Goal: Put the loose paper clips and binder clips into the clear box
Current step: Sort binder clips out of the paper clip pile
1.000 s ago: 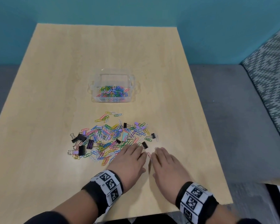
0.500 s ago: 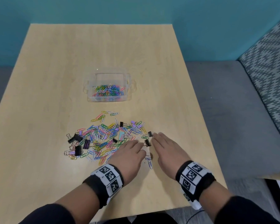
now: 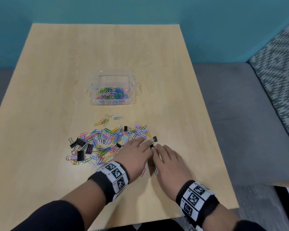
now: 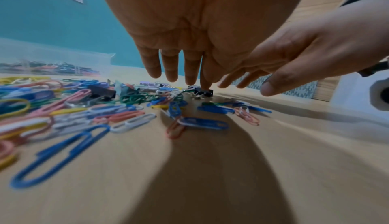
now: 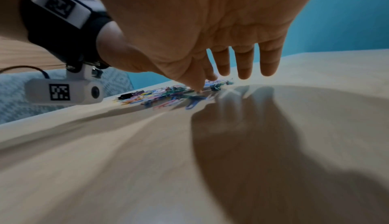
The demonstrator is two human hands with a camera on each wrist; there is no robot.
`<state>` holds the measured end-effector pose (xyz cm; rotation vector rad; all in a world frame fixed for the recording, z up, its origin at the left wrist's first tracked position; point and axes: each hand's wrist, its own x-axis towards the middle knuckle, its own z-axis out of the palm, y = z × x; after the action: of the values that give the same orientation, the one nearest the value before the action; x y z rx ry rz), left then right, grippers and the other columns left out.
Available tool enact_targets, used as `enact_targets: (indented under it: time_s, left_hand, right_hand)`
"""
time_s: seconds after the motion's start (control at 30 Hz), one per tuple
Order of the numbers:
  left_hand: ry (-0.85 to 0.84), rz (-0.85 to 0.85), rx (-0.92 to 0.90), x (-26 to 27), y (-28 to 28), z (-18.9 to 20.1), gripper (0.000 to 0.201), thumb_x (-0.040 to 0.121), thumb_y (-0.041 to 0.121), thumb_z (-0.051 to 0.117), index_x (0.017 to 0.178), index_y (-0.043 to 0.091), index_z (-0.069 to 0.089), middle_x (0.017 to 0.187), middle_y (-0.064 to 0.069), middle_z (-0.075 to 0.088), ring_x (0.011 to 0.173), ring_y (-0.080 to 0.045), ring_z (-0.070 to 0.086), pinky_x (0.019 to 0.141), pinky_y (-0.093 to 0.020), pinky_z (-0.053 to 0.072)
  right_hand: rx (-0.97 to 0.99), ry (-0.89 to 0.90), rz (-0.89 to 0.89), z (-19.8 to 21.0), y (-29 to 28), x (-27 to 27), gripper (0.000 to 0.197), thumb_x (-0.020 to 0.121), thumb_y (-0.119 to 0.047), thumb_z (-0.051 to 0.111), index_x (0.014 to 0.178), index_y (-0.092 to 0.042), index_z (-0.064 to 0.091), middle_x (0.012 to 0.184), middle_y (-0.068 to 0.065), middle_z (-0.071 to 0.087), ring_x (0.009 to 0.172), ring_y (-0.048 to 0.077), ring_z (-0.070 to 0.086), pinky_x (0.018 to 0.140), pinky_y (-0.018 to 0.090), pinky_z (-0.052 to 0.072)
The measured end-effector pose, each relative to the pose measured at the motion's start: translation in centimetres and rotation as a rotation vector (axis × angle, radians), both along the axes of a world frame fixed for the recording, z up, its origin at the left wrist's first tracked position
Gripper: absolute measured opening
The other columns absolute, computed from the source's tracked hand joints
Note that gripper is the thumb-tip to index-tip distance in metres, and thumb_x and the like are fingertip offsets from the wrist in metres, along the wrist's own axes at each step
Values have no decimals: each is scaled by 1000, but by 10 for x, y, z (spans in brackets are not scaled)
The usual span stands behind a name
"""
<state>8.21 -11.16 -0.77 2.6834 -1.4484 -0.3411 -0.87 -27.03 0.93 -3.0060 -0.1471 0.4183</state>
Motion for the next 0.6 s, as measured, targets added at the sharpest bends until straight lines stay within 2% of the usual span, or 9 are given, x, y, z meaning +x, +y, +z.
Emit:
enact_targets:
  time_s: [0.13, 0.27, 0.4, 0.43, 0.53, 0.6]
  left_hand:
    - [26, -29, 44, 1, -3, 5, 48, 61, 22, 74, 107, 17, 58, 128, -4, 57, 109, -33, 55, 86, -46, 47]
    - [4, -58, 93, 0, -3, 10, 44, 61, 26, 74, 101, 18, 58, 131, -5, 55, 109, -33, 54, 83, -44, 48]
    - [37, -47, 169, -1, -10, 12, 43, 79, 27, 60, 120, 17, 50, 148, -5, 35, 128, -34, 36, 99, -46, 33]
    - [42, -37, 163, 0, -10, 12, 41, 78, 24, 60, 118, 17, 53, 145, -5, 39, 125, -33, 39, 97, -45, 35]
    - [40, -49, 128, -1, -7, 11, 31, 64, 22, 64, 95, 20, 61, 120, -3, 62, 103, -27, 56, 80, -39, 50]
    - [26, -39, 67, -3, -1, 7, 26, 67, 22, 54, 93, 20, 61, 113, -2, 64, 102, -26, 57, 79, -38, 51]
  right_hand:
    - [-40, 32, 2, -2, -6, 7, 65, 72, -22, 48, 135, -11, 44, 136, 16, 47, 125, 39, 43, 98, 51, 42]
    - [-33, 35, 14, -2, -21, -1, 65, 68, -16, 47, 133, -12, 44, 133, 14, 48, 126, 38, 43, 98, 49, 43]
    - [-18, 22, 37, -3, -34, -2, 62, 67, -14, 53, 129, -12, 50, 130, 10, 52, 125, 34, 46, 98, 44, 45]
    - [-24, 10, 24, -3, -37, 1, 59, 68, -13, 49, 127, -12, 51, 130, 9, 52, 125, 34, 46, 98, 43, 45]
    - [-25, -26, -9, -2, -40, 12, 60, 73, -13, 36, 131, -9, 48, 135, 10, 50, 128, 33, 44, 100, 42, 44]
    - [-12, -25, 66, -4, -37, 20, 67, 72, -13, 43, 139, -7, 40, 145, 11, 42, 134, 33, 38, 104, 43, 41]
